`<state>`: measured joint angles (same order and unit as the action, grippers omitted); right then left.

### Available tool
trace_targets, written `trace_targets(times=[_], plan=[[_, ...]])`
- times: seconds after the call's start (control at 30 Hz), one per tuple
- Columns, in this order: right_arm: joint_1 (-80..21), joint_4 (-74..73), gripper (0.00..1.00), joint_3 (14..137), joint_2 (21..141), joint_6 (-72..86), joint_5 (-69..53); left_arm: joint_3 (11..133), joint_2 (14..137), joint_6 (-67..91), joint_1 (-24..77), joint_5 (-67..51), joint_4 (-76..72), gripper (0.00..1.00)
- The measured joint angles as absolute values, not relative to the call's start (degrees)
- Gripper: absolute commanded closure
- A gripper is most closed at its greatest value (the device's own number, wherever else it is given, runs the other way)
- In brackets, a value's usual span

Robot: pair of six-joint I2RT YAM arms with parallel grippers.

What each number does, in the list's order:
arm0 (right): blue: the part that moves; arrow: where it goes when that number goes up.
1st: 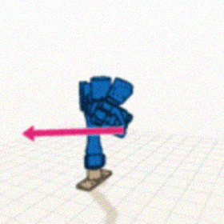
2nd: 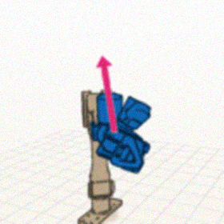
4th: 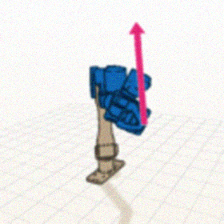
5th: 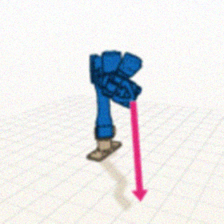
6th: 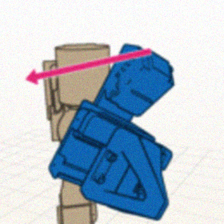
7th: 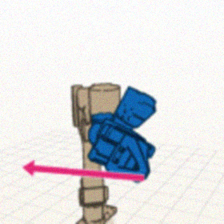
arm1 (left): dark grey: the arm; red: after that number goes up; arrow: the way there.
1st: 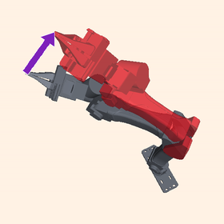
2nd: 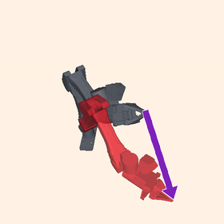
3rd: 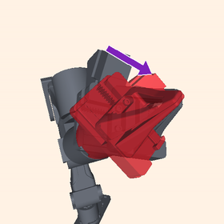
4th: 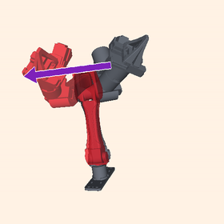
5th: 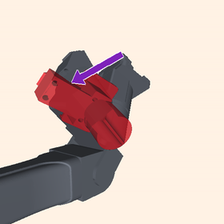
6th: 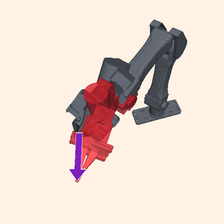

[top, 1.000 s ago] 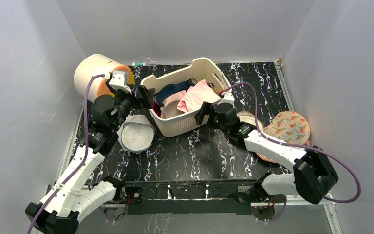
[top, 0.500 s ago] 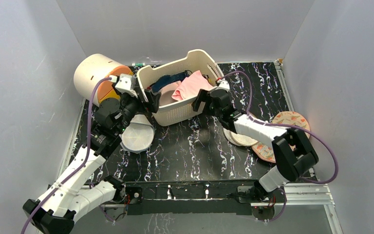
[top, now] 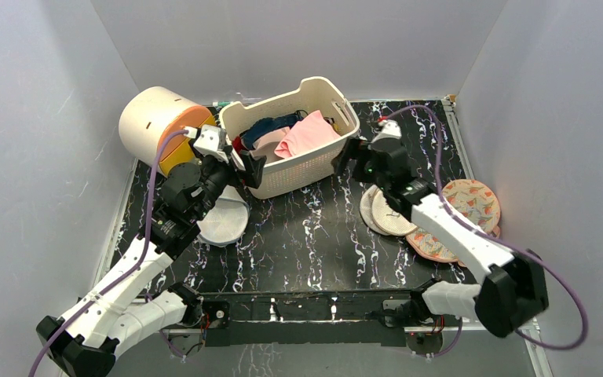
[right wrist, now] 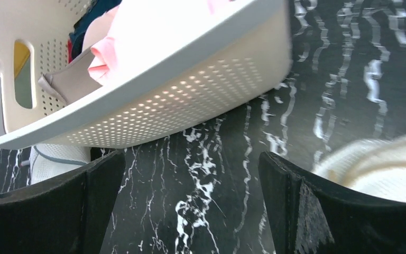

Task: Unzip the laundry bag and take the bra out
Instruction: Move the bin to the center of the board, then adjust the laundry bag at the center of the board.

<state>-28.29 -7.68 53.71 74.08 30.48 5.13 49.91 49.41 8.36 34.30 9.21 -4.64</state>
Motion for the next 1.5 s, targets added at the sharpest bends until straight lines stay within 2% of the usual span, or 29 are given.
trace_targets(times=[0.17, 0.33, 0.53, 0.73, 0.87, 1.17, 1.33, 1.5], plan=[[-23.7, -18.3, 0.02, 50.3, 63.6, 32.3, 8.8, 49.9, 49.4, 8.8, 34.3, 8.6, -4.6, 0.02], [-20.8, -26.5, 0.02, 43.0, 60.1, 35.1, 9.3, 50.2, 49.4, 9.1, 34.3, 7.8, -4.2, 0.02], [-17.2, -25.1, 0.02, 37.2, 63.7, 36.2, 7.6, 50.3, 49.9, 9.6, 34.3, 6.9, -4.2, 0.02], [-11.9, -16.5, 0.02, 35.5, 74.9, 36.1, 3.0, 50.3, 51.9, 9.7, 34.3, 6.8, -4.2, 0.02], [-9.6, -11.4, 0.02, 40.4, 82.6, 35.3, 1.4, 50.3, 52.1, 9.7, 34.3, 6.6, -4.1, 0.02], [-2.5, -7.9, 0.02, 59.9, 102.1, 31.6, -3.1, 50.3, 51.9, 9.7, 34.3, 6.1, -4.2, 0.02], [0.5, -9.2, 0.02, 65.8, 105.5, 28.8, -8.0, 50.3, 52.0, 9.7, 34.3, 6.0, -4.2, 0.02], [1.9, -11.6, 0.02, 66.8, 103.4, 26.4, -12.4, 50.3, 53.1, 9.6, 34.3, 5.9, -4.2, 0.02]])
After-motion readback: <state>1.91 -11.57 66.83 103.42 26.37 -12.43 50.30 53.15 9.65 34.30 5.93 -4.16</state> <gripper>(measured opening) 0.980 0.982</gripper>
